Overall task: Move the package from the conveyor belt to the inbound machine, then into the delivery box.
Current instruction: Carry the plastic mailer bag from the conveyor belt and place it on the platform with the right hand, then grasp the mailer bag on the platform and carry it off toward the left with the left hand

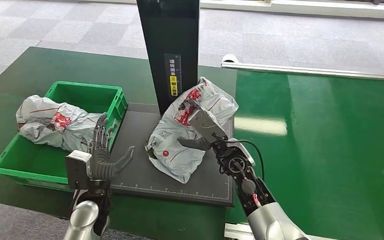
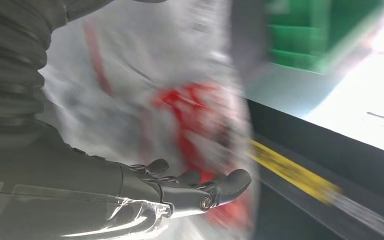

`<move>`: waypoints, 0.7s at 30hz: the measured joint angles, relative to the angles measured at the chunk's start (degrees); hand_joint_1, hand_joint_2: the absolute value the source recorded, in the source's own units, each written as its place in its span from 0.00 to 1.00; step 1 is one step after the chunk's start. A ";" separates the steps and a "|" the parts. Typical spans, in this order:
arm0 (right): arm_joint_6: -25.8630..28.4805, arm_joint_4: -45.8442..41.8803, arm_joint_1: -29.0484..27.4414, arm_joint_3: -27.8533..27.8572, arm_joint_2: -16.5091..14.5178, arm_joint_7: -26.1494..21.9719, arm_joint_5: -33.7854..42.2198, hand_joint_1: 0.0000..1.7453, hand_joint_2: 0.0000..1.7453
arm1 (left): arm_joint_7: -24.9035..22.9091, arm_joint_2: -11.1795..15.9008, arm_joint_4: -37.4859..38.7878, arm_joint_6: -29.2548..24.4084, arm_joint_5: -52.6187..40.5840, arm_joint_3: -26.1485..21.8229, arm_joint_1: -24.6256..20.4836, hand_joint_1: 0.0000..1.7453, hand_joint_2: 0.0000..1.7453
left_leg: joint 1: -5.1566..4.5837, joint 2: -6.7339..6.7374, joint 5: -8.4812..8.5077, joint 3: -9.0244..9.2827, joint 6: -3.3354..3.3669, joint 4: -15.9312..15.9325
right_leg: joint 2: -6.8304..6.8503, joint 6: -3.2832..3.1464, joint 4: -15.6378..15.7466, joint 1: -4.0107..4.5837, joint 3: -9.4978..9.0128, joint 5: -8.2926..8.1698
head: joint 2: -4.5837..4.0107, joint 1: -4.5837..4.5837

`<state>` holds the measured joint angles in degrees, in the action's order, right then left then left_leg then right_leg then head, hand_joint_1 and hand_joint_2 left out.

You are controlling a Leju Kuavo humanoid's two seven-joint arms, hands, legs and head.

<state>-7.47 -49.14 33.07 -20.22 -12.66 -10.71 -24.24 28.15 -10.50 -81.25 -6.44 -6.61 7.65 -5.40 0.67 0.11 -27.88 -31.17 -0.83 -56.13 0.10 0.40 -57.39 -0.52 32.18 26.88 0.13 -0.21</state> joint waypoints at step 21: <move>10.01 -53.14 -26.50 11.48 5.69 -13.50 12.91 0.00 1.00 | -6.25 -1.60 14.74 -1.08 -24.08 9.39 -7.75 0.00 1.00 | -0.04 -0.01 -0.03 -0.05 0.01 0.00 | 0.00 0.01 0.04 -0.04 0.06 0.00 | 0.00 -0.01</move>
<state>2.54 -102.28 6.57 -8.75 -6.97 -24.21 -11.33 21.90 -12.10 -66.51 -7.52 -30.70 17.03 -13.15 0.63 0.10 -27.91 -31.22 -0.82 -56.13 0.09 0.41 -57.34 -0.55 32.24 26.88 0.13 -0.21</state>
